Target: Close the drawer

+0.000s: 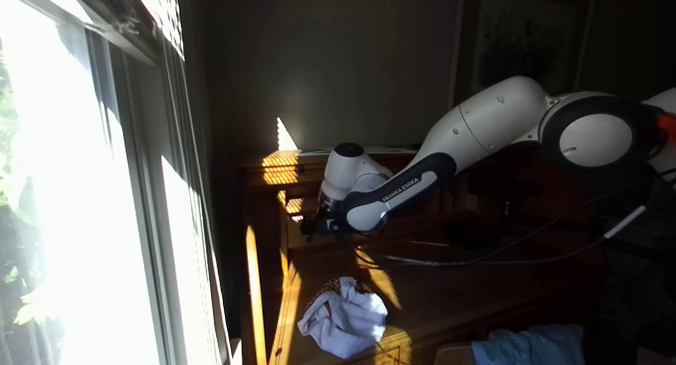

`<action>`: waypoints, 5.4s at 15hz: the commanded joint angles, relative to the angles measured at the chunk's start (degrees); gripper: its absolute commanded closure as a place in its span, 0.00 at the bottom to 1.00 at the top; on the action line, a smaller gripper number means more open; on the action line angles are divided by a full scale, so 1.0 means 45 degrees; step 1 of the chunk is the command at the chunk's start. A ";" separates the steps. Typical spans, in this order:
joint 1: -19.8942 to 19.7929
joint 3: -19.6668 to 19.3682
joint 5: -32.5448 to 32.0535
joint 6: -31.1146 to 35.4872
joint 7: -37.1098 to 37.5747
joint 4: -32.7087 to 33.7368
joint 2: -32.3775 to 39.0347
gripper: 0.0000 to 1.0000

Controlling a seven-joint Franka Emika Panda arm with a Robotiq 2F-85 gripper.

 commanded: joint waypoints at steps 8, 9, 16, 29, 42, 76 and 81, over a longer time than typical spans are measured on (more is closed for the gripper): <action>0.0357 -0.0850 -0.0550 0.0449 0.1527 0.1615 0.1290 0.00; 0.0370 -0.0878 -0.0582 0.0485 0.1604 0.1703 0.1370 0.00; 0.0325 -0.0988 -0.0577 0.0556 0.1845 0.2560 0.2052 0.00; 0.0575 -0.1713 -0.0888 0.0713 0.2638 0.3199 0.2324 0.00; 0.0345 -0.1615 -0.0695 0.0144 0.2434 0.3543 0.2064 0.00; -0.0115 -0.1469 -0.0630 -0.5031 0.2151 0.4754 0.1249 0.00; -0.0738 0.0077 -0.0129 -0.8302 0.1085 0.5207 0.0556 0.00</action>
